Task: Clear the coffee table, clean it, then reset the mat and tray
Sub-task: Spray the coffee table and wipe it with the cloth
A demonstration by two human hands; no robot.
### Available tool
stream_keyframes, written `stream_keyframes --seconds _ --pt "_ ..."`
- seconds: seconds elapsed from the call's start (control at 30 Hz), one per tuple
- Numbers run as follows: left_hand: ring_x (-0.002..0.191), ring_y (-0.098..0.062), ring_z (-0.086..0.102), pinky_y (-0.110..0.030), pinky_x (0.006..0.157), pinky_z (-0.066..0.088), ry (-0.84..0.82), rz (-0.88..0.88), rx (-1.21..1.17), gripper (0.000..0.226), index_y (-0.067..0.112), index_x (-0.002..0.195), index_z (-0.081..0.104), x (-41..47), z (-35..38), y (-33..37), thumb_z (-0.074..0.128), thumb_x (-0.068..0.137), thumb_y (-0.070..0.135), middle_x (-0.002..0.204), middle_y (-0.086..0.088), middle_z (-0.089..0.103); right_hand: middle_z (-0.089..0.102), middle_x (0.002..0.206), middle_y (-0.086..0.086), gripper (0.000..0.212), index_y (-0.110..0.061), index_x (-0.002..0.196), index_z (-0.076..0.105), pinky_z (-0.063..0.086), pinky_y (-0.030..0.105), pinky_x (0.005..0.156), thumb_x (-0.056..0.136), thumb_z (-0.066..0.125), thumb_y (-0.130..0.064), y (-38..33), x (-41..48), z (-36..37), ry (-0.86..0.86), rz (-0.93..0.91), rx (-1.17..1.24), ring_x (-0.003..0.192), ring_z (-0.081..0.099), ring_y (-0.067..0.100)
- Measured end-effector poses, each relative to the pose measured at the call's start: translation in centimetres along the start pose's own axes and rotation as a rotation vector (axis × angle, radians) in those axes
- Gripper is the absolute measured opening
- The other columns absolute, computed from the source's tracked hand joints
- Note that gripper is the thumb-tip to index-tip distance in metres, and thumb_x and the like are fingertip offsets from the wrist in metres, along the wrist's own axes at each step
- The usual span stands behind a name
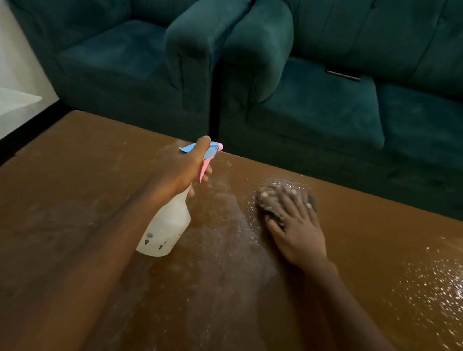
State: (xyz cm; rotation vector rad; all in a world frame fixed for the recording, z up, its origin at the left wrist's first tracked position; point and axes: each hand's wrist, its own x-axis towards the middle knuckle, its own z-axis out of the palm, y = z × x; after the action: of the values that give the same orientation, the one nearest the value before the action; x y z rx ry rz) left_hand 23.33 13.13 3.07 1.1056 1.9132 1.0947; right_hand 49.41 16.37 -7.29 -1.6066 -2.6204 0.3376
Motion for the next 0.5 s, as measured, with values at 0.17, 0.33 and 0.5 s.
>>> stream_keyframes --seconds 0.17,0.33,0.5 --pt "0.063 -0.017 0.064 -0.023 0.050 0.049 0.016 0.006 -0.004 0.050 0.016 0.082 0.064 -0.1 -0.1 0.0 0.037 0.098 0.055 0.079 -0.004 0.070 -0.009 0.166 -0.006 0.059 -0.046 0.156 0.005 -0.007 0.046 0.122 0.099 0.015 -0.059 3.1 3.9 -1.0 0.021 0.300 -0.011 0.152 -0.013 0.018" --pt "0.063 -0.017 0.063 -0.022 0.050 0.048 0.020 -0.003 -0.023 0.053 0.012 0.086 0.065 -0.1 -0.2 0.0 0.036 0.099 0.055 0.080 -0.006 0.069 -0.008 0.166 -0.006 0.057 -0.046 0.155 0.005 -0.008 0.048 0.121 0.101 0.020 -0.057 -1.6 7.3 -0.5 0.014 0.158 0.024 0.152 -0.011 0.021" --pt "0.070 -0.022 0.066 -0.025 0.053 0.050 0.028 -0.007 -0.014 0.054 0.011 0.086 0.066 0.1 -0.2 0.0 0.037 0.098 0.055 0.081 -0.007 0.071 -0.006 0.165 -0.014 0.053 -0.052 0.153 0.007 -0.009 0.039 0.121 0.102 0.022 -0.056 -3.1 3.1 0.2 -0.001 -0.080 0.019 0.152 -0.011 0.013"
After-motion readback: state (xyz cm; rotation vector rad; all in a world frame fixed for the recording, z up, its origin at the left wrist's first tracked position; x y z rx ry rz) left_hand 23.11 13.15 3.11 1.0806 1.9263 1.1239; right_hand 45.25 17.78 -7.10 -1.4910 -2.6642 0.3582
